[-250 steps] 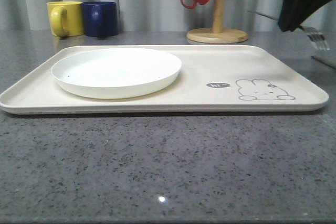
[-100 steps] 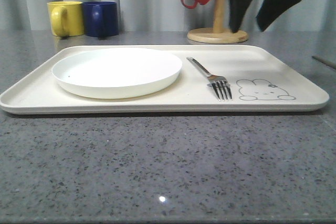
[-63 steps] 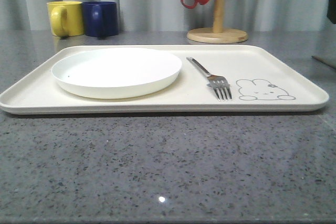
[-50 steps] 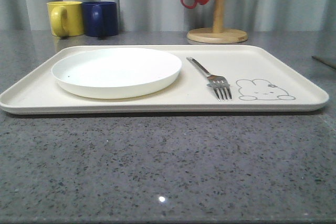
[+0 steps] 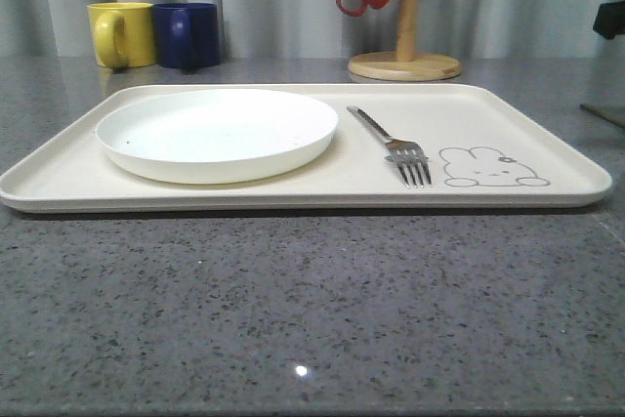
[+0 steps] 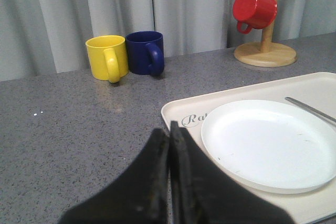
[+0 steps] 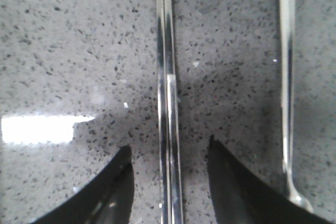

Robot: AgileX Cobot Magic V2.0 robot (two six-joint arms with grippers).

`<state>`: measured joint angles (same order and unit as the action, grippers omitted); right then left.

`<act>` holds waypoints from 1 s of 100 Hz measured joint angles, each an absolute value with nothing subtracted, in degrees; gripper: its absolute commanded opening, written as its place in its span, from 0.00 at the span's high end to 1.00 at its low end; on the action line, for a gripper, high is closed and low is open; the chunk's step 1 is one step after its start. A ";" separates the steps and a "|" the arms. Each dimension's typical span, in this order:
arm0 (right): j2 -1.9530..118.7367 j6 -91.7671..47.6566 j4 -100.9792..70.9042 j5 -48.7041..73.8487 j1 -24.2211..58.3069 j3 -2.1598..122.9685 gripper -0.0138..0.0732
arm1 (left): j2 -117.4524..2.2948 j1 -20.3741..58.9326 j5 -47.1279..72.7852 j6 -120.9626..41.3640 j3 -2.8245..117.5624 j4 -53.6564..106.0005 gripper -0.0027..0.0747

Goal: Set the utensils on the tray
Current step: 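Move the right gripper back over the chopsticks, then grasp the silver chopsticks with the right gripper and place them on the tray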

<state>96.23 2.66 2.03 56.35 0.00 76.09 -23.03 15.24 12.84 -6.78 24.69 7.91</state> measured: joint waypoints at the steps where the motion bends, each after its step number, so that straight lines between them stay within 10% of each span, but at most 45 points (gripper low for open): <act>1: 96.50 2.66 2.03 56.35 0.00 76.09 0.44 | -23.03 15.24 12.84 -6.78 24.69 7.91 0.99; 34: 99.55 2.53 1.88 56.03 0.00 76.39 0.47 | -23.03 15.24 12.84 -6.78 24.69 7.91 0.99; 62: 100.07 2.53 1.38 55.92 0.00 76.82 0.93 | -23.03 15.24 12.84 -6.78 24.69 7.91 0.99; 100: 98.10 2.44 -2.54 56.23 1.36 77.04 0.89 | -23.03 15.24 12.84 -6.78 24.69 7.91 0.99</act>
<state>98.10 2.44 -2.54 56.23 1.36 77.04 -23.03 15.24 12.84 -6.78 24.69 7.91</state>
